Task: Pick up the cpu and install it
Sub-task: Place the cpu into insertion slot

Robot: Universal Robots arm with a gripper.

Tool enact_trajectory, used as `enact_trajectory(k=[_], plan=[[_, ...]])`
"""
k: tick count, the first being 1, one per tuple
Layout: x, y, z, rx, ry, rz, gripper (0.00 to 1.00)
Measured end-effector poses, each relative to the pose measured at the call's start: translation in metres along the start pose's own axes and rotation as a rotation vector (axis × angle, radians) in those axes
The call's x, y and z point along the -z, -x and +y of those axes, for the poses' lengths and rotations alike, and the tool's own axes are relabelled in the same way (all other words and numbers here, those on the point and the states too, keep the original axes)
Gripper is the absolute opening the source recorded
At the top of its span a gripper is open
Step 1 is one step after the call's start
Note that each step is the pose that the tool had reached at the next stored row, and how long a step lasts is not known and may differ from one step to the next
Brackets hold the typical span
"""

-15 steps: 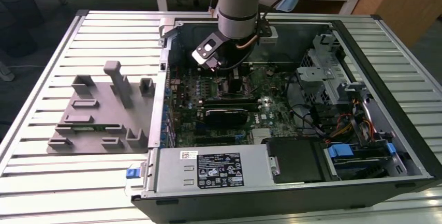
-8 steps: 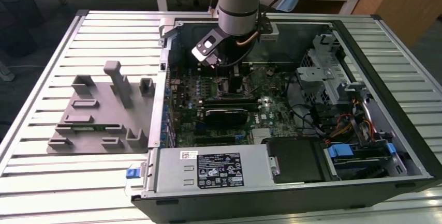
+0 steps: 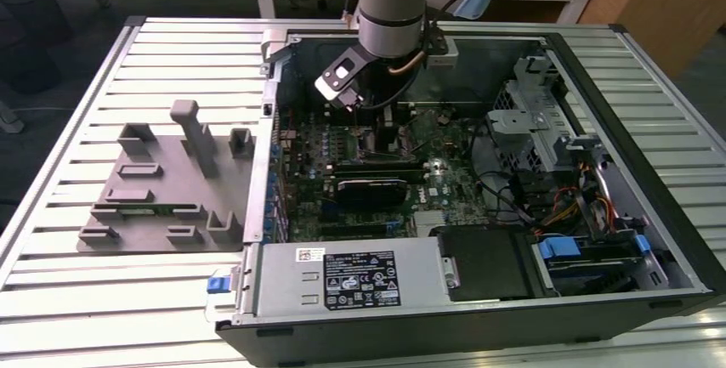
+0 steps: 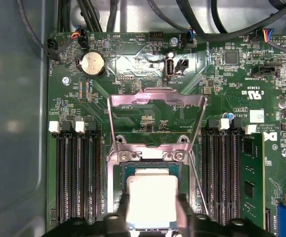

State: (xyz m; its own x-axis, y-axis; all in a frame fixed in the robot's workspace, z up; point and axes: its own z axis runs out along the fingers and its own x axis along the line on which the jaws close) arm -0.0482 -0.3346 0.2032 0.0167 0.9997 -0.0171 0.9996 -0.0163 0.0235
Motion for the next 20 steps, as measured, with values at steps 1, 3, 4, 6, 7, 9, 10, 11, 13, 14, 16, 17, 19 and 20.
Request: enact_trajectory(k=[1, 3, 4, 6, 7, 9, 10, 11, 13, 14, 16, 17, 19, 20], plan=[[0.0001, 0.0000, 0.0000, 0.000, 0.0000, 0.0000, 0.47], [0.0003, 0.0000, 0.0000, 0.000, 0.0000, 0.0001, 0.42], [0.0004, 0.0000, 0.0000, 0.000, 0.0000, 0.0000, 0.36], [0.0007, 0.0000, 0.0000, 0.000, 0.0000, 0.0001, 0.30], [0.0008, 0.0000, 0.0000, 0.000, 0.0001, 0.0001, 0.24], [0.0010, 0.0000, 0.0000, 0.000, 0.0000, 0.0000, 0.18], [0.0011, 0.0000, 0.0000, 0.000, 0.0000, 0.0001, 0.12], [0.0012, 0.0000, 0.0000, 0.000, 0.0000, 0.0001, 0.12], [0.0015, 0.0000, 0.0000, 0.000, 0.0000, 0.0000, 0.11], [0.0015, 0.0000, 0.0000, 0.000, 0.0000, 0.0000, 0.11], [0.0012, 0.0000, -0.0001, 0.000, 0.0060, -0.0001, 0.11], [0.0008, 0.0000, -0.0003, 0.000, 0.0159, -0.0004, 0.11], [0.0000, 0.0000, -0.0006, -0.001, 0.0342, -0.0005, 0.11], [-0.0001, 0.0000, -0.0006, -0.001, 0.0356, -0.0005, 0.11]])
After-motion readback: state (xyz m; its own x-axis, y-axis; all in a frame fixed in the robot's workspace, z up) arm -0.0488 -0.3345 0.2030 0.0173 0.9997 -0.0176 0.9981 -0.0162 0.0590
